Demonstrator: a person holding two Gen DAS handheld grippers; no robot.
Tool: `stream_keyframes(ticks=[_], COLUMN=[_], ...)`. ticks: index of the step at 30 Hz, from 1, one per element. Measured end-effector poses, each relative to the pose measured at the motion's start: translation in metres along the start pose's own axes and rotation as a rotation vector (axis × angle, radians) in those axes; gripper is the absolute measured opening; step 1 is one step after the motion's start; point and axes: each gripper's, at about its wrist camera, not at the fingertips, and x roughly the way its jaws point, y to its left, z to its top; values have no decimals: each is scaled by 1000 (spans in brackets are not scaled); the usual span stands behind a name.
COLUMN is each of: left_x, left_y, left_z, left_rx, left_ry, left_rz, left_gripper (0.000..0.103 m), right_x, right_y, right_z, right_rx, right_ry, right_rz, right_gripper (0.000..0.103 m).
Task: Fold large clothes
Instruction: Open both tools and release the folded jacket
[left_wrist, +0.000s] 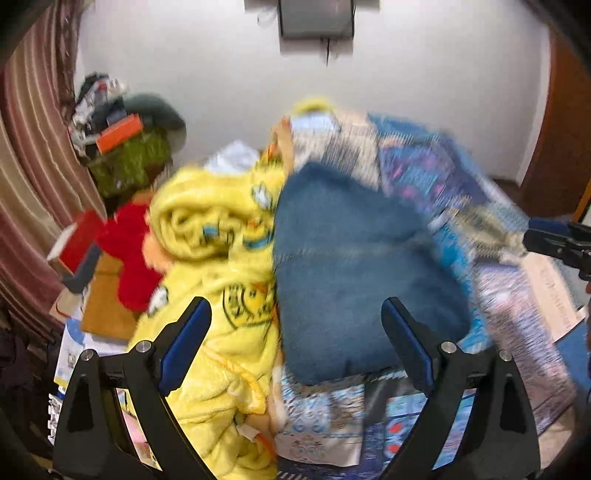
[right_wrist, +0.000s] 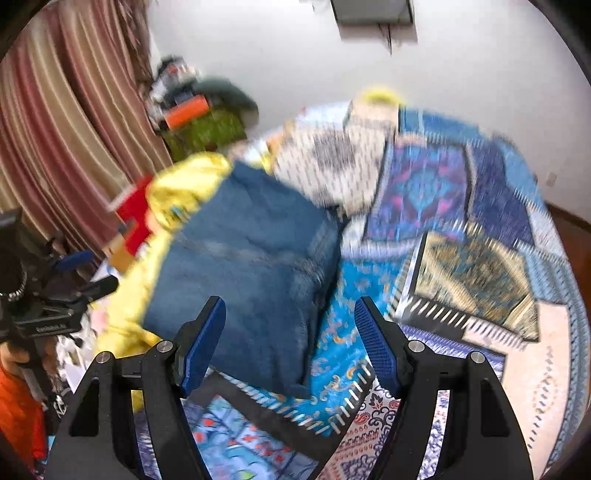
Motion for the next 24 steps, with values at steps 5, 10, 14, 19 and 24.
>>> stream_keyframes(ticks=[5,10,14,19,24], left_x=[-87,-181,-238,-290,-318], left_y=[-23,-56,-75,-93,-99], left_z=[12,1,-21,-54,-79], left_rx=[9,73,73,39,-59], left_ry=[-165,-354,-493,-650,-742], left_rz=[-60,-63,-60,-13,-18], left_gripper=[93,93,94,94,94], right_x=[-81,-160,-204,-239,-246], right_y=[32,61,78,96,108], right_z=[5,-7,-26,-53,-73], right_rx=[-35,-67,-81,-101,-125], right_ry=[-172,-351,-472,-571,-613], right_rz=[58,97,93,61,-1], right_gripper=[69,69,69,69,69])
